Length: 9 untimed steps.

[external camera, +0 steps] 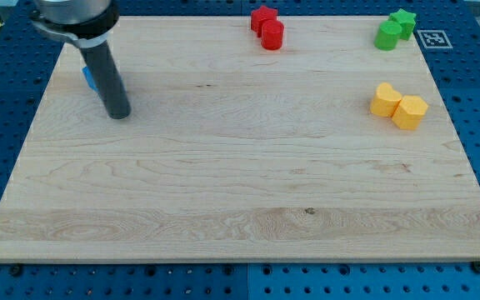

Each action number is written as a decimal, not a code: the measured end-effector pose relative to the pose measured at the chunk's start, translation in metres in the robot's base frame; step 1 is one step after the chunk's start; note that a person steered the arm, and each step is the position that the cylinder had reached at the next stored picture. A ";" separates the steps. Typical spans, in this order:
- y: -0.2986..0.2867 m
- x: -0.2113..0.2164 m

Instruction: Slide the triangle to the right side of the blue cube

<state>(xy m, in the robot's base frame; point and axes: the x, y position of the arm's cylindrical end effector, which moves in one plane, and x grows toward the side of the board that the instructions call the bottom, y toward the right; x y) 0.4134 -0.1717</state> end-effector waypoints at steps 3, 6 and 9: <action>-0.027 0.038; -0.050 -0.012; 0.037 -0.039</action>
<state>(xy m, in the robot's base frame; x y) 0.3740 -0.1348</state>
